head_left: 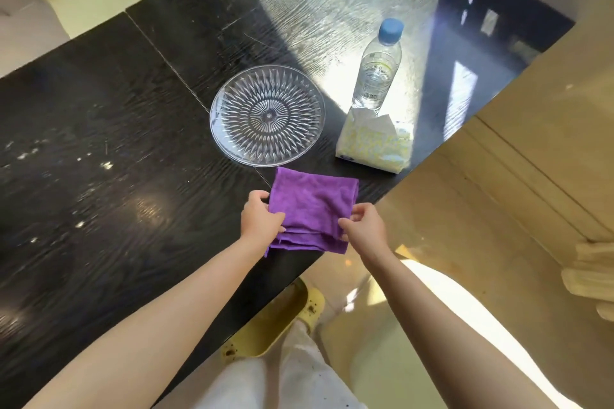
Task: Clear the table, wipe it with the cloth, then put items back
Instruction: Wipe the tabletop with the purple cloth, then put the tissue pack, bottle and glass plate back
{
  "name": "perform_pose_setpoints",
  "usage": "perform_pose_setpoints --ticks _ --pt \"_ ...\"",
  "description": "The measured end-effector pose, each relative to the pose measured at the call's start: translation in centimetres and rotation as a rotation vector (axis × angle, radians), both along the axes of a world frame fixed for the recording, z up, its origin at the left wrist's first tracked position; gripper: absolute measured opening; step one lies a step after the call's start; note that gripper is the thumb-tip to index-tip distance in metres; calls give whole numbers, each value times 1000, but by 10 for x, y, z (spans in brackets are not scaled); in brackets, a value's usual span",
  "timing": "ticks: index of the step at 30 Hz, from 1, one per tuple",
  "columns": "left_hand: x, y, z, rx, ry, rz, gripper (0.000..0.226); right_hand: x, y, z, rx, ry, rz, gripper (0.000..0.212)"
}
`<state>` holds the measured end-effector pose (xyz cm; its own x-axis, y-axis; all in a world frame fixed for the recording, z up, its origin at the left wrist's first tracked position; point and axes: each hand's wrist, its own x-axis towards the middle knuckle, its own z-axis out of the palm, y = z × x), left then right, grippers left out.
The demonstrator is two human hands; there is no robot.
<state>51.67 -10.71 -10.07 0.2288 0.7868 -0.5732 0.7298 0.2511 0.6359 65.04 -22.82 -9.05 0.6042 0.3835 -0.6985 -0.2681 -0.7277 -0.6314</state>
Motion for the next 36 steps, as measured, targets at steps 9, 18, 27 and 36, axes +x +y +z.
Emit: perform_pose_setpoints --ticks 9,18,27,36 --pt "-24 -9 10 -155 -10 37 40 -17 -25 -5 -39 148 -136 6" --pt "-2 2 -11 67 220 -214 50 -16 -16 -27 -91 -110 50 21" --pt "15 -48 -10 -157 58 3 47 51 21 -20 -36 -542 432 24" --pt "34 -13 13 267 132 55 53 91 25 -8 -95 -669 365 19"
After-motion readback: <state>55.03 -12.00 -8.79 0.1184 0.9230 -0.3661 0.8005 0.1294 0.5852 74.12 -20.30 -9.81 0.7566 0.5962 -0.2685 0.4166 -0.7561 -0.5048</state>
